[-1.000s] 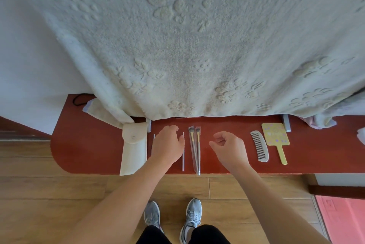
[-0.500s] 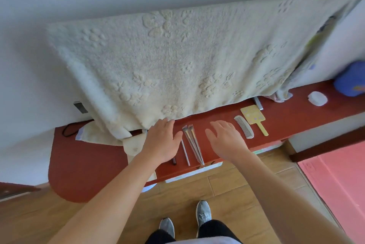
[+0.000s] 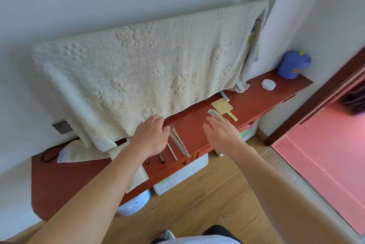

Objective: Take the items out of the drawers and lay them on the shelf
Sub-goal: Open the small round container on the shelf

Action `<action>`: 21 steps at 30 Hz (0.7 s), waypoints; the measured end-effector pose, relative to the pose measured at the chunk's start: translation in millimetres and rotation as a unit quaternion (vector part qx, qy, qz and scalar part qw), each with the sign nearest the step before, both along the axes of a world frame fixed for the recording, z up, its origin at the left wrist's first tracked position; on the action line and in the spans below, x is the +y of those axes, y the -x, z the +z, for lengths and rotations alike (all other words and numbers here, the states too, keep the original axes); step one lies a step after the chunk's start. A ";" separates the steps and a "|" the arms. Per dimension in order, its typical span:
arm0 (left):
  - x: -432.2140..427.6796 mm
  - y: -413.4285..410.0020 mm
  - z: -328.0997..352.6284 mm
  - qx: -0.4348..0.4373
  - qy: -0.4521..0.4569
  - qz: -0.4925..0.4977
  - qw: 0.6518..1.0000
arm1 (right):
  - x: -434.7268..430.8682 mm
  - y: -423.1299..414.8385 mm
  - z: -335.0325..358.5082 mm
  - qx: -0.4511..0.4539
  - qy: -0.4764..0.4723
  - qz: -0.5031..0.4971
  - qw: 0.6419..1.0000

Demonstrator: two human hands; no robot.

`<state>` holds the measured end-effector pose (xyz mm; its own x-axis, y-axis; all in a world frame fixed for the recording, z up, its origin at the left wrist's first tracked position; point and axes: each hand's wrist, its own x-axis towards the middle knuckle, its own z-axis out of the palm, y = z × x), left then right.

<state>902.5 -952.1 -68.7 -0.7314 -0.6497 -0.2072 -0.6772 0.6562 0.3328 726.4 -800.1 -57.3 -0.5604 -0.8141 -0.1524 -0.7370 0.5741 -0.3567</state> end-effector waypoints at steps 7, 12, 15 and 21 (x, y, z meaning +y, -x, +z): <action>45.3 28.7 14.4 0.012 0.015 -0.024 1.000 | 54.4 22.0 11.9 0.006 0.038 -0.030 0.999; 91.5 62.1 17.4 0.026 0.006 -0.035 0.999 | 115.3 48.4 25.2 0.009 0.020 -0.046 0.999; 123.8 86.5 23.3 0.029 0.010 -0.046 0.998 | 153.2 69.8 29.0 0.015 0.008 -0.057 0.998; 178.1 146.6 33.9 0.059 0.044 -0.092 0.993 | 225.8 118.8 31.6 0.033 0.007 -0.094 0.995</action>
